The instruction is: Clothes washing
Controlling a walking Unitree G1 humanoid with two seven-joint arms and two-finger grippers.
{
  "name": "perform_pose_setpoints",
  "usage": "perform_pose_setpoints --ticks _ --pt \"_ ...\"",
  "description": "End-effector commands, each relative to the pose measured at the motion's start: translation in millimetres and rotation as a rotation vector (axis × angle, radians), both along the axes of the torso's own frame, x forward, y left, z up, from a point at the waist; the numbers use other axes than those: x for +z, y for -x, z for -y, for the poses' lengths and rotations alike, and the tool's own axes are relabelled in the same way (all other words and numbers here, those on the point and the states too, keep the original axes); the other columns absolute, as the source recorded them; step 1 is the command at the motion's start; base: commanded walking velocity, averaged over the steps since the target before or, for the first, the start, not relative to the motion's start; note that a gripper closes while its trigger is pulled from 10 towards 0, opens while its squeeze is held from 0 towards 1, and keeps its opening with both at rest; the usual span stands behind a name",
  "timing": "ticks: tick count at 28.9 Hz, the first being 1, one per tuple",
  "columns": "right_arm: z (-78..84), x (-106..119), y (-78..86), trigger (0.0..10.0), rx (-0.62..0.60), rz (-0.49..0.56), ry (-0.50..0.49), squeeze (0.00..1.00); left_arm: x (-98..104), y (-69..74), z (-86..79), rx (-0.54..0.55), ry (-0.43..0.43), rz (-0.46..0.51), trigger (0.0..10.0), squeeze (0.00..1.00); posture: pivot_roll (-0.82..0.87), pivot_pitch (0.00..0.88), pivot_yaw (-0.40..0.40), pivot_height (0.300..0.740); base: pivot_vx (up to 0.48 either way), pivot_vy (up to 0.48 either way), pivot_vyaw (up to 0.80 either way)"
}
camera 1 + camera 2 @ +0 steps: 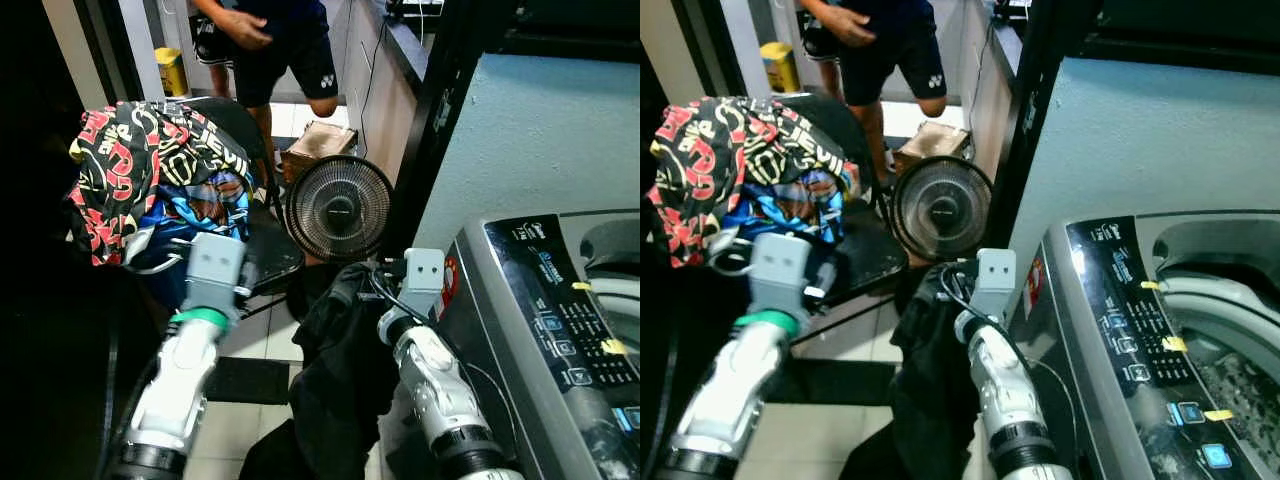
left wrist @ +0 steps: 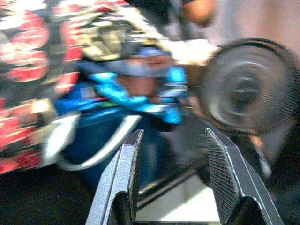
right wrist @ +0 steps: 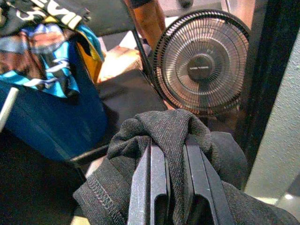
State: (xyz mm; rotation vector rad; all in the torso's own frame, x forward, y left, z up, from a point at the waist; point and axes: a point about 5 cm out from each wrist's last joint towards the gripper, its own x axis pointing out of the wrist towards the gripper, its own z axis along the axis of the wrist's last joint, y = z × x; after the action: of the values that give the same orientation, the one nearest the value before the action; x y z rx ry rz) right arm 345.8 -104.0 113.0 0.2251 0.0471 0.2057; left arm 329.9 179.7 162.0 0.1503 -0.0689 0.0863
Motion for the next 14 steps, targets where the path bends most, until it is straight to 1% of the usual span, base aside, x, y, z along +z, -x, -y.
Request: perform_pose_setpoints --ticks 1,3,5,6,8,11,12,13,14 --pt "-1.1 10 -3.8 10.0 0.002 0.047 -0.008 0.0 -5 -0.3 0.0 0.007 0.018 -0.021 10.0 0.0 0.15 0.0 -0.022 0.74 0.0 0.0 0.0" --pt "-1.6 2 -2.7 10.0 -0.003 0.019 0.007 0.0 -21 0.5 -3.9 0.015 0.019 -0.068 10.0 0.0 0.15 0.0 -0.038 0.74 0.0 0.0 0.0" --pt "-0.1 -4 -1.5 10.0 -0.021 -0.002 0.055 0.0 -31 6.6 -13.6 0.059 0.031 -0.079 10.0 0.0 0.13 0.0 -0.039 0.74 0.0 0.0 0.0" --pt "2.4 -4 -0.8 10.0 -0.033 -0.001 0.053 0.0 -31 10.2 -18.0 0.08 0.068 -0.07 10.0 0.0 0.13 0.0 -0.035 0.74 0.0 0.0 0.0" --pt "6.3 -4 -0.1 10.0 -0.047 0.007 0.04 0.0 -32 14.4 -22.4 0.098 0.106 -0.062 10.0 0.0 0.13 0.0 -0.035 0.74 0.0 0.0 0.0" --pt "9.3 -6 0.5 10.0 -0.057 0.002 0.045 0.0 -36 18.1 -26.4 0.101 0.097 -0.066 10.0 0.0 0.14 0.0 -0.031 0.74 0.0 0.0 0.0" --pt "11.1 -7 0.4 10.0 -0.068 -0.005 0.055 0.0 -41 19.2 -28.8 0.112 0.085 -0.093 10.0 0.0 0.14 0.0 -0.037 0.74 0.0 0.0 0.0" --pt "11.1 -7 0.4 10.0 -0.068 -0.005 0.055 0.0 -41 19.2 -28.8 0.112 0.085 -0.093 10.0 0.0 0.14 0.0 -0.037 0.74 0.0 0.0 0.0" --pt "12.4 -8 0.3 10.0 -0.076 -0.009 0.063 0.0 -44 19.7 -30.4 0.121 0.077 -0.113 10.0 0.0 0.14 0.0 -0.037 0.74 0.0 0.0 0.0"
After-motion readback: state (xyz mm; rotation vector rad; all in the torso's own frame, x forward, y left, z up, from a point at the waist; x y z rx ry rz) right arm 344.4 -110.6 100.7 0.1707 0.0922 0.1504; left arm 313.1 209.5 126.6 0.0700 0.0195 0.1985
